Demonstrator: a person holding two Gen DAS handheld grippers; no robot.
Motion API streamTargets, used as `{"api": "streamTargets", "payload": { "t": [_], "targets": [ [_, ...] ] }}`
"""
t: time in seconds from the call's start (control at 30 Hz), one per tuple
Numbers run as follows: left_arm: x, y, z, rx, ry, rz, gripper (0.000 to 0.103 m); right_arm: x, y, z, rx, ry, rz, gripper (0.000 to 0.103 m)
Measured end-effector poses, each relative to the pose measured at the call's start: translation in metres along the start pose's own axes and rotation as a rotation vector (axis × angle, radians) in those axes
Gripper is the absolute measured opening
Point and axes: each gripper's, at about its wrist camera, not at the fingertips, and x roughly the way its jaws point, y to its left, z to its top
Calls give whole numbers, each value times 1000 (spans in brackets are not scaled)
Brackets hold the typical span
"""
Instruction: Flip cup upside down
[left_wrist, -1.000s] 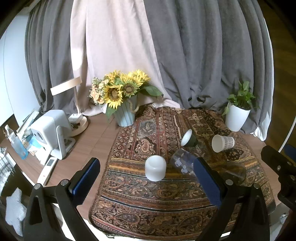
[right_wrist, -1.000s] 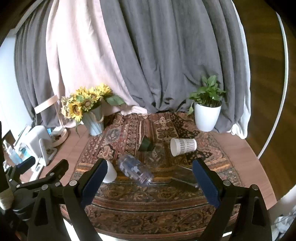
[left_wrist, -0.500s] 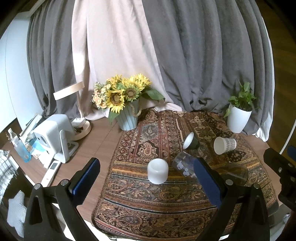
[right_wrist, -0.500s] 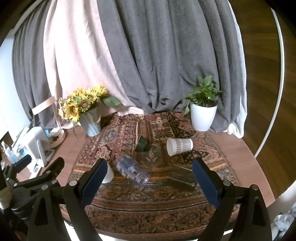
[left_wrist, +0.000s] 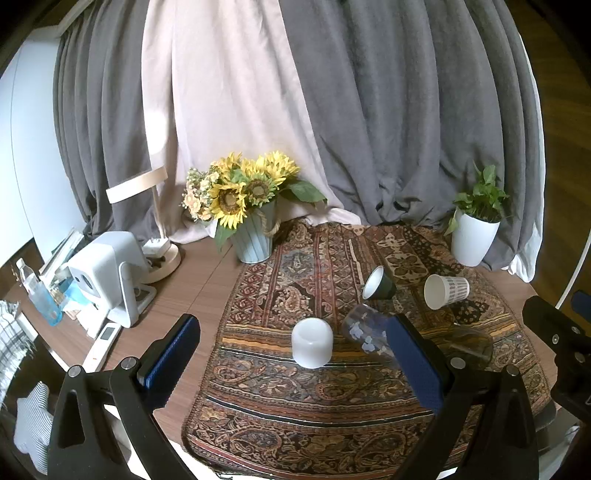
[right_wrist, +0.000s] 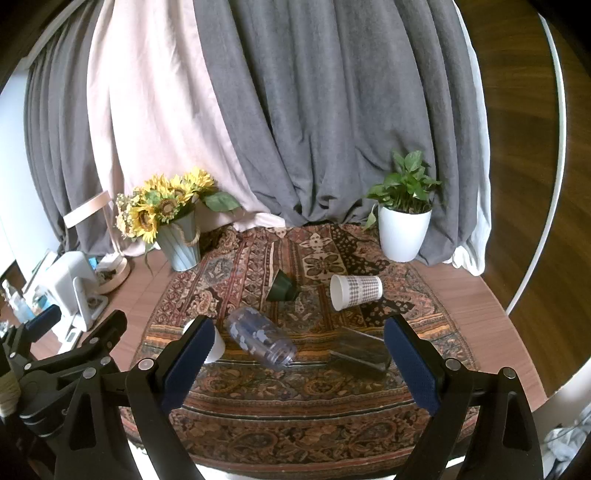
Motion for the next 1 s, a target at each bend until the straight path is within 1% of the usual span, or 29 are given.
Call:
{"api": "streamTargets", "payload": {
  "t": [1.0],
  "targets": [
    [-2, -3, 2, 6, -3, -7, 103, 0, -2, 1, 3, 1, -4, 93]
  ]
}}
